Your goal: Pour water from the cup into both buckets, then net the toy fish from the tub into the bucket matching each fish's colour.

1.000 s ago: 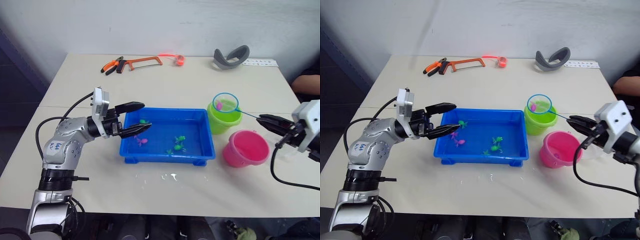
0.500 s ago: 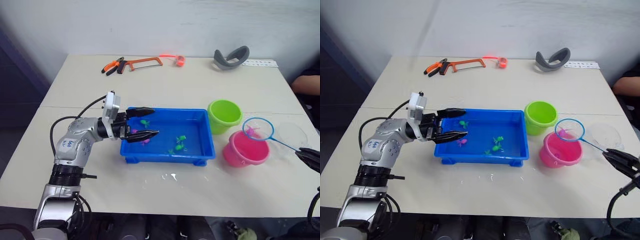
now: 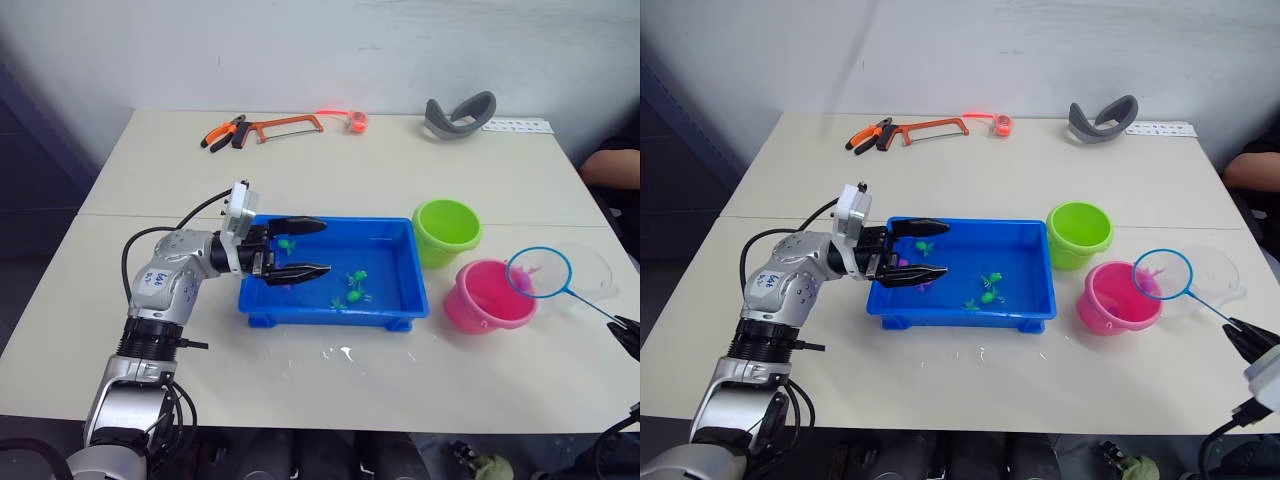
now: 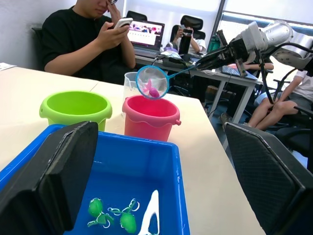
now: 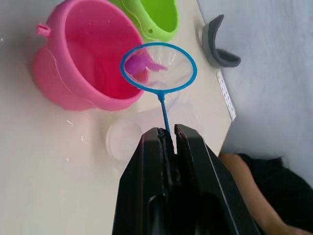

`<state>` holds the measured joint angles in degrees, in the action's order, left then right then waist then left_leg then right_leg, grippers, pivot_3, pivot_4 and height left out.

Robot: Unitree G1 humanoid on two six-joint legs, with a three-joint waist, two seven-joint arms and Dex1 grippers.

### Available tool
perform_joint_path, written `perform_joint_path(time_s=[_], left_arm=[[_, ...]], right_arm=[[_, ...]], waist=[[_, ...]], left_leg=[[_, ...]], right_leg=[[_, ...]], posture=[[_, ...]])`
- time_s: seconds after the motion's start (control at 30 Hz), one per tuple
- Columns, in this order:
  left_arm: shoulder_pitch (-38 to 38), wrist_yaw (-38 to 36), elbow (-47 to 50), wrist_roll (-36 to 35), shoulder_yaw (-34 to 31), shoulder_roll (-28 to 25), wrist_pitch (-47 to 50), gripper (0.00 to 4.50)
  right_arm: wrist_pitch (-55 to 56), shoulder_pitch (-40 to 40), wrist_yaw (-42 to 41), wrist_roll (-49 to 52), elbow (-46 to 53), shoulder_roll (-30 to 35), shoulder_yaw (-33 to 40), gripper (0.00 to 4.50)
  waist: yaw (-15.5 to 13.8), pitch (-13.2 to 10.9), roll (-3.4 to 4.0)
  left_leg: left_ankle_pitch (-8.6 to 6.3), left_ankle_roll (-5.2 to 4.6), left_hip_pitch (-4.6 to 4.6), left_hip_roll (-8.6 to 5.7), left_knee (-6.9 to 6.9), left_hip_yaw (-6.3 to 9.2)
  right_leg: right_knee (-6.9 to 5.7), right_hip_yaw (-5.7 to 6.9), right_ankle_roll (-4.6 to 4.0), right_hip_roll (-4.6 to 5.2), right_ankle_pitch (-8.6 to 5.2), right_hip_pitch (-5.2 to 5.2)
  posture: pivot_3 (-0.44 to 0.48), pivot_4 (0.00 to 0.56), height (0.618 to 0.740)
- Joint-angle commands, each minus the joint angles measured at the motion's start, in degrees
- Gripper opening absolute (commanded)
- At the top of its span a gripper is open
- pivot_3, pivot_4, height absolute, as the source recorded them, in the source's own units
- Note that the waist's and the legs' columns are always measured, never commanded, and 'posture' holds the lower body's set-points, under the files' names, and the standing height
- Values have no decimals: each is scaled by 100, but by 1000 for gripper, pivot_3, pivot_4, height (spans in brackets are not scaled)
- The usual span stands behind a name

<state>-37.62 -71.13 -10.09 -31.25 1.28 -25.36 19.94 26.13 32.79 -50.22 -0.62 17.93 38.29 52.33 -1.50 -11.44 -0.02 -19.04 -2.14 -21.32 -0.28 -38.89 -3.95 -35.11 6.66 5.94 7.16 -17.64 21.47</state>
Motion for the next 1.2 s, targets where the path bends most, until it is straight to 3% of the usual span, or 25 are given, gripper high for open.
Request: perform_joint_path(time_s=[0.03,0.17,0.4,0.77,1.2], left_arm=[[-94,-59,25,-4,-21,20,-41,4479],[-102,-41,32,-4,-20,38,-13,4479],[-94,-3,101,-37,-43,51,64,4479],[-132,6,21,-31,-77,81,56,4479],[-188,6,-143,-29,-99,139,-11,4479]], right_arm=[[1415,20,531,-799,-346,192,126,0],[2567,-121,1328,-2194,-590,433,186,0],[2924,-537,2597,-3536,-858,671,320,0],[3241,-421,3829,-4376,-882,1024,193,0],[2889,313,4665,-4814,-641,530,277,0]], waist=[[3,0,0],[6,0,0],[3,0,0],[13,0,0],[22,0,1]], left_leg=[[0,0,0,0,0,-1],[0,1,3,0,0,-3],[3,5,3,2,-1,-3],[4,5,4,3,-1,-4],[5,5,4,4,-1,-4]], right_leg=[[1,-1,0,0,0,0],[1,-8,0,9,0,0],[0,-13,-1,3,-1,0],[1,-16,-1,-2,-1,-1],[0,-21,-2,-6,-2,-1]], posture=[[0,150,740],[0,150,740],[0,150,740],[0,150,740],[0,150,740]])
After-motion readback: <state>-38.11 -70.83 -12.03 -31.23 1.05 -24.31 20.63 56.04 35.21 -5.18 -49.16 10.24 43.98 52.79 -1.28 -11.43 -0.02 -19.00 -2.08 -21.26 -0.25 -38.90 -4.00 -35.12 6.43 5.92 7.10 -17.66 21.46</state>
